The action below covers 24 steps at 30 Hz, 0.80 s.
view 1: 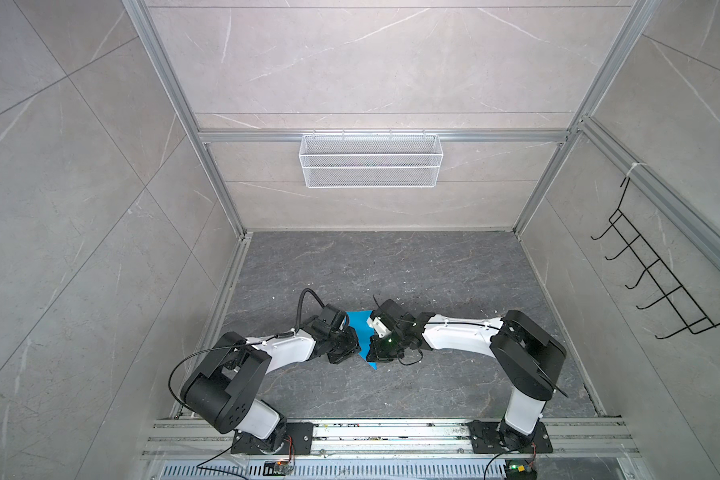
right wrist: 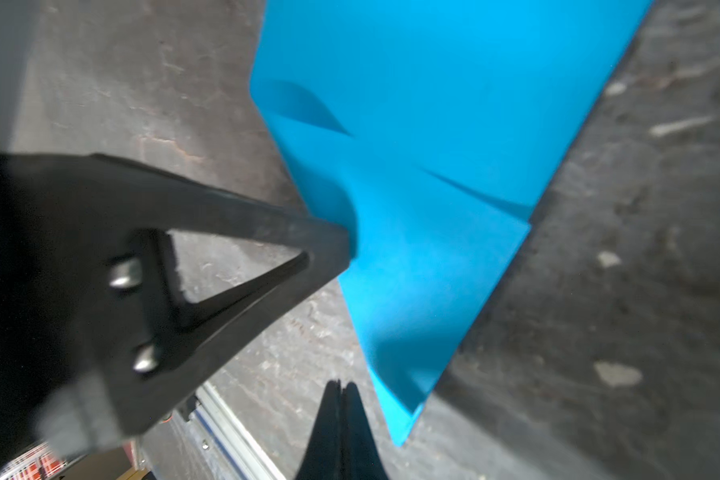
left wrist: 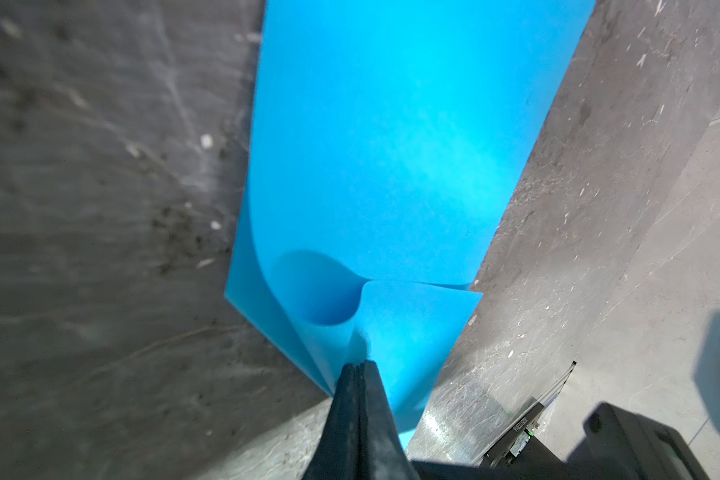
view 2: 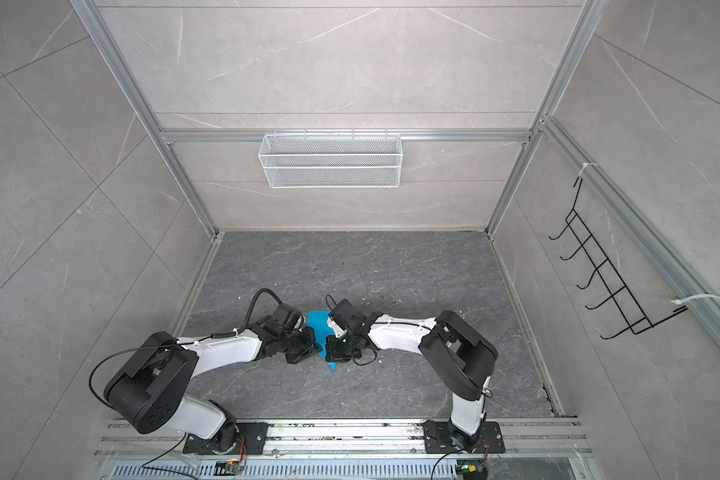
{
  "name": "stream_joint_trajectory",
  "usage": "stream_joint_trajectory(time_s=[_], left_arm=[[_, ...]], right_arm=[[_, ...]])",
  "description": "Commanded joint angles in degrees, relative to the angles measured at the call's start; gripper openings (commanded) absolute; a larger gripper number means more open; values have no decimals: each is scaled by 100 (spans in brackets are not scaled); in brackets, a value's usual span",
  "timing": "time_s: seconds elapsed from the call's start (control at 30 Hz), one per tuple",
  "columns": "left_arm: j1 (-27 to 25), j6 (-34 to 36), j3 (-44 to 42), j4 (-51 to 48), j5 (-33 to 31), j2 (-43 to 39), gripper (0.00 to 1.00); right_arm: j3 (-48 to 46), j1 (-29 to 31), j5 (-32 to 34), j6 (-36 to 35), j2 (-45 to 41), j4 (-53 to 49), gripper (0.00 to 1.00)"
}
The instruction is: Fold a paper plane with a square sheet of paper (pick it up from the middle)
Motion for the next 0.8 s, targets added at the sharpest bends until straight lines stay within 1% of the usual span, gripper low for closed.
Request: stream_joint_trajectory(time_s=[0.0, 0.1, 0.23, 0.3, 0.4, 0.5, 0.77], left_arm=[[16, 276, -90, -444, -229, 188, 0], [16, 461, 6, -524, -155, 179, 0], [16, 884, 332, -880, -85, 152, 0], [16, 1047, 532, -1112, -121, 121, 2], [32, 1245, 831, -1495, -362, 101, 6], [50, 1324, 1034, -1742, -605, 159, 9], [56, 1421, 1249, -1976, -758, 417, 9]], right_arm=[[186, 16, 218, -177, 179, -209, 0], [182, 0, 211, -189, 285, -224, 0], [126, 3, 257, -171, 387, -312, 0], [114, 5, 311, -182, 421, -410, 0], [102, 5, 376, -184, 459, -521, 0], [88, 0, 369, -169, 494, -537, 0], [100, 2, 336, -128, 559, -533, 0]])
